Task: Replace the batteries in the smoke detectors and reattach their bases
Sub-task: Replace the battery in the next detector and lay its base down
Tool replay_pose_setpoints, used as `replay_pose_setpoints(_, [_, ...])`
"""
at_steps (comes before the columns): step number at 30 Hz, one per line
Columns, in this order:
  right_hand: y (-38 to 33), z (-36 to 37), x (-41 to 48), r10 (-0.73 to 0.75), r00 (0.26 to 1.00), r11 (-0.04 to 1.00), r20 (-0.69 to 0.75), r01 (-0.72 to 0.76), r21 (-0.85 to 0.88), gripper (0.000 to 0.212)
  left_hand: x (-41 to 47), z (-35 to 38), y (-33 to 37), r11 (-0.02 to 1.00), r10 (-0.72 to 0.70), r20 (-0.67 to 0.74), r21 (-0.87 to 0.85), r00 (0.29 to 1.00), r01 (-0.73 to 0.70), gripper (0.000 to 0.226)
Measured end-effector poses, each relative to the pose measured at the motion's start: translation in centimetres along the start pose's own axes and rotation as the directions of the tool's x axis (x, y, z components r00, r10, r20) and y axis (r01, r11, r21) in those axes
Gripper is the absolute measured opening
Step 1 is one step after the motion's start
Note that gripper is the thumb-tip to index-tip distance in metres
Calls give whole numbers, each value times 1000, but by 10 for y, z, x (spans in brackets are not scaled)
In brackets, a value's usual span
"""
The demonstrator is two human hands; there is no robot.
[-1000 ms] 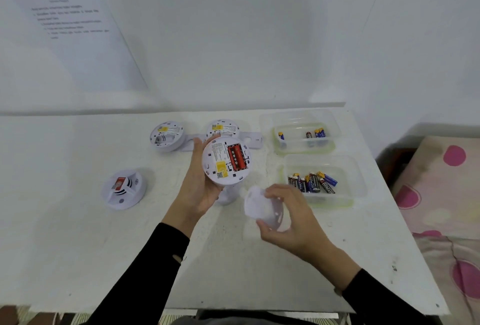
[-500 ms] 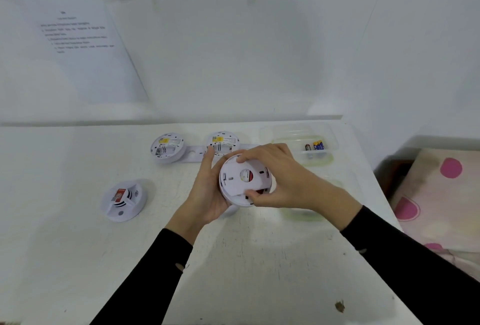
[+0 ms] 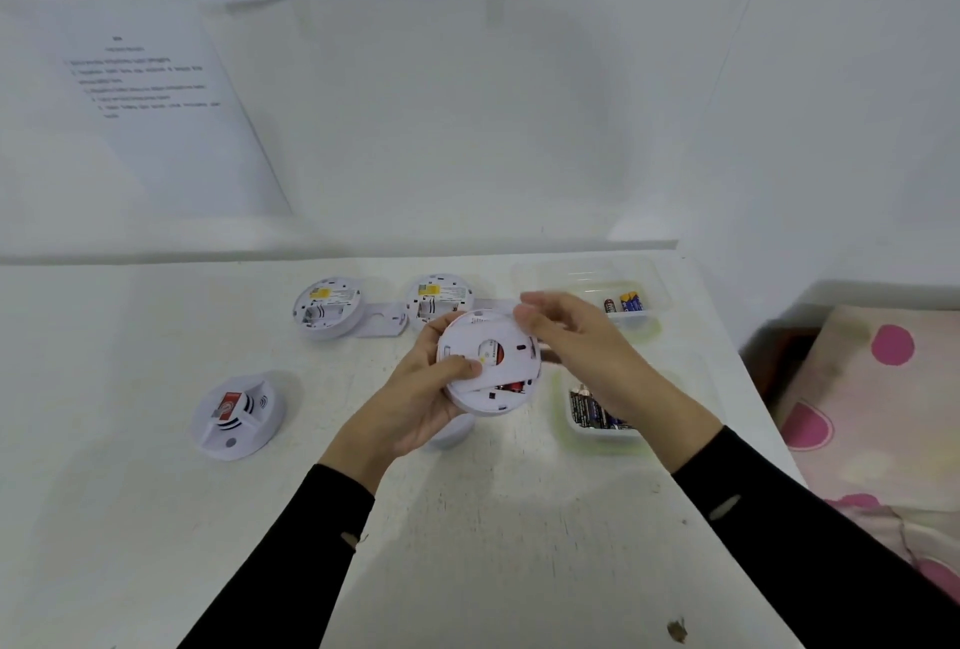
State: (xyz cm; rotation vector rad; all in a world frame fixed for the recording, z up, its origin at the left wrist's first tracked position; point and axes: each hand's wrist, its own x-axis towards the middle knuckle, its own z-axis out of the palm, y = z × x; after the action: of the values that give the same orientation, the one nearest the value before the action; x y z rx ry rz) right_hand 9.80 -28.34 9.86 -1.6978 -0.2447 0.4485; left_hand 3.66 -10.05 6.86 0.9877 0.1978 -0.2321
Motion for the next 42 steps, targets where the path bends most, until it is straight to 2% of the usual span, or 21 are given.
replay_pose_setpoints(1, [2, 1, 2, 101, 994, 993, 41, -103, 60, 32, 0, 3, 0, 1000, 14, -13, 10, 1000, -14, 65])
replay_pose_setpoints(3, [5, 2, 4, 206, 973, 968, 101, -217, 123, 32, 2, 6, -2, 998, 54, -32, 30, 998, -54, 61])
replay_pose_setpoints(7, [4, 4, 13, 284, 956, 894, 76, -293, 339, 29, 2, 11, -11, 984, 168, -50, -57, 985, -170, 54])
replay_pose_setpoints(11, [3, 5, 20, 353, 934, 840, 56, -343, 421, 23, -2, 16, -16, 957, 257, -42, -130, 966, -260, 55])
replay_pose_setpoints(14, [1, 7, 21, 367, 928, 827, 62, -356, 435, 18, -4, 16, -18, 946, 293, -41, -136, 955, -296, 49])
replay_pose_setpoints(19, [-2, 10, 24, 376, 924, 799, 65, -359, 482, 11, 2, 15, -21, 940, 297, -128, -135, 946, -314, 45])
replay_pose_setpoints(25, [0, 17, 25, 413, 907, 680, 81, -367, 635, 4, 12, 16, -30, 926, 302, -237, -157, 923, -344, 42])
replay_pose_setpoints(28, [-1, 22, 22, 399, 908, 601, 127, -364, 712, 13, 15, 16, -36, 915, 311, -301, -161, 902, -369, 42])
replay_pose_setpoints(30, [0, 25, 19, 365, 914, 554, 178, -367, 747, 26, 16, 19, -36, 905, 320, -351, -162, 880, -393, 41])
replay_pose_setpoints(32, [3, 27, 19, 353, 919, 546, 174, -354, 759, 40, 16, 21, -36, 896, 317, -400, -171, 860, -410, 41])
replay_pose_setpoints(34, [6, 27, 19, 356, 924, 574, 144, -337, 746, 45, 17, 20, -36, 895, 316, -421, -166, 851, -414, 43])
replay_pose_setpoints(37, [7, 26, 17, 333, 929, 631, 163, -348, 693, 42, 16, 16, -35, 900, 321, -397, -155, 860, -407, 52])
replay_pose_setpoints(42, [0, 29, 19, 289, 940, 673, 181, -334, 660, 32, 13, 5, -21, 927, 311, -336, -98, 889, -361, 52])
